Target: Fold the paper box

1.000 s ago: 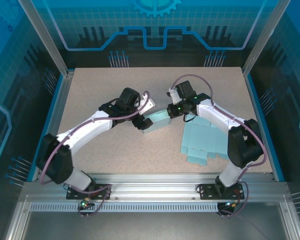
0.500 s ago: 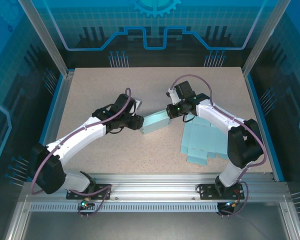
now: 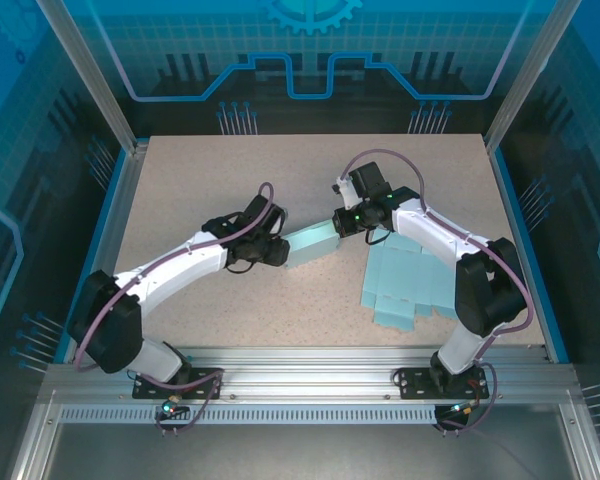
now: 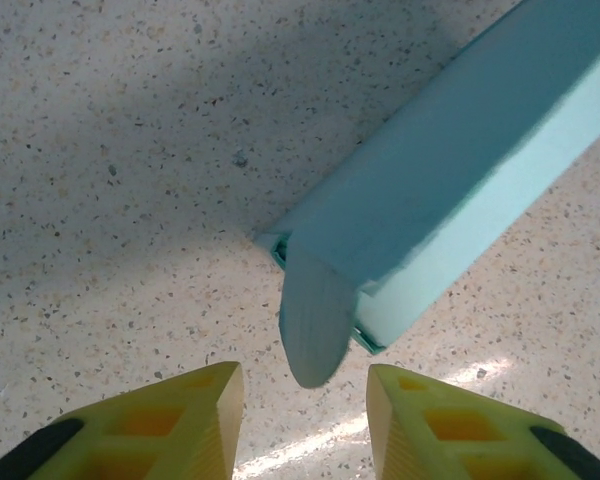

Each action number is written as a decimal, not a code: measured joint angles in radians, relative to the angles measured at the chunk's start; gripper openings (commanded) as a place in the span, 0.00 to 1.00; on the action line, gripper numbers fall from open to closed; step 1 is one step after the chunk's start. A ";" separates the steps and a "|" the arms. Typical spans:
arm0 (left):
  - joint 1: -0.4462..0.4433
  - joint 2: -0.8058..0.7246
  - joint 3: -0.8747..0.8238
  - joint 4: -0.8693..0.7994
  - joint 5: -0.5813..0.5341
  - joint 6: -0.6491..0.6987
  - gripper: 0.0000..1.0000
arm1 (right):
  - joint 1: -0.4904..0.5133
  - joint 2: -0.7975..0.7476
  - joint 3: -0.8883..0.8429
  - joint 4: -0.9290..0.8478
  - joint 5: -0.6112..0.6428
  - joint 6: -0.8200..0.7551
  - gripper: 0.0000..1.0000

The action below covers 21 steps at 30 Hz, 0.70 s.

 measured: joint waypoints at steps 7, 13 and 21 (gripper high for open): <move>0.000 0.033 0.004 0.019 -0.017 -0.002 0.23 | 0.001 0.000 0.000 0.000 0.000 0.000 0.09; 0.000 0.036 0.019 0.032 -0.012 -0.002 0.17 | 0.001 0.000 0.000 0.000 0.000 0.000 0.09; 0.000 0.036 0.028 0.039 0.031 -0.013 0.16 | 0.001 0.000 0.000 -0.005 0.004 0.000 0.09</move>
